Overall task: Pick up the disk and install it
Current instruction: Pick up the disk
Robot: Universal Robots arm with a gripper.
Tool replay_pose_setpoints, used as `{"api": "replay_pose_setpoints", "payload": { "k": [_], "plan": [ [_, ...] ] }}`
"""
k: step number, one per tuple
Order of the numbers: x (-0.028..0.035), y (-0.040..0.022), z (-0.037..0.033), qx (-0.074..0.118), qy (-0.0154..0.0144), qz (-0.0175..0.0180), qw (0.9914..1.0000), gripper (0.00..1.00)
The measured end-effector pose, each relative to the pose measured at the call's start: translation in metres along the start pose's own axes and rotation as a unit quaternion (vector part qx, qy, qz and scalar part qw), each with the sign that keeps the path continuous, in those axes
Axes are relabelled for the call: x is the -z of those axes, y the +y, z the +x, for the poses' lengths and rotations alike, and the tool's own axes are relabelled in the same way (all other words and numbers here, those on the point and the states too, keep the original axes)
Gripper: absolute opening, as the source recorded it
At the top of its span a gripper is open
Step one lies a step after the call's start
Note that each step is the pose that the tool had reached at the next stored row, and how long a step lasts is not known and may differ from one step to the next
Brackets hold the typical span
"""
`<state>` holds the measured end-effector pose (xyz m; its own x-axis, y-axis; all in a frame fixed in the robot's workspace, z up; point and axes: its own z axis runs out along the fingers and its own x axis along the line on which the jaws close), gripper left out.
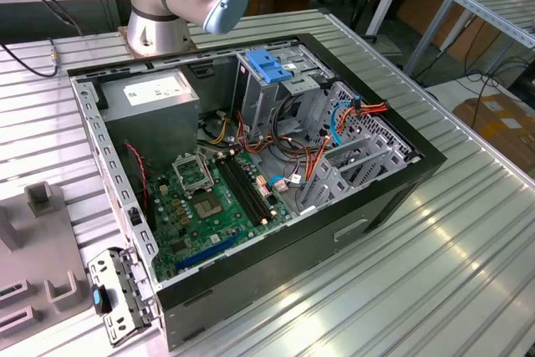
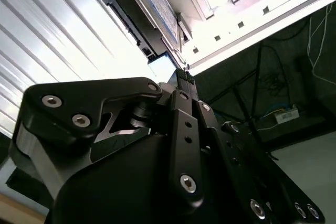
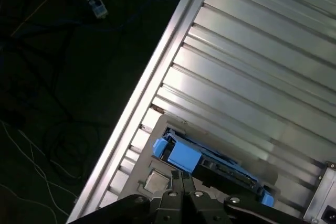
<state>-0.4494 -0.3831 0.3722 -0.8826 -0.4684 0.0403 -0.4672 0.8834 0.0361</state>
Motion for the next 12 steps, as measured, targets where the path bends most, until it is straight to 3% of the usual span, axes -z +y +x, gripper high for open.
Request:
{"api": "replay_pose_setpoints", "payload": {
  "k": [2, 4, 6, 12],
  "plan": [
    [-0.0008, 0.0, 0.0, 0.024, 0.0009, 0.001, 0.9997, 0.11],
    [-0.0019, 0.0, -0.0001, 0.053, 0.0019, 0.0021, 0.9986, 0.11],
    [-0.0026, 0.0001, -0.0003, 0.088, 0.0032, 0.0036, 0.9961, 0.11],
    [-0.0031, 0.0005, -0.0007, 0.131, 0.0046, 0.0054, 0.9914, 0.11]
  ]
}}
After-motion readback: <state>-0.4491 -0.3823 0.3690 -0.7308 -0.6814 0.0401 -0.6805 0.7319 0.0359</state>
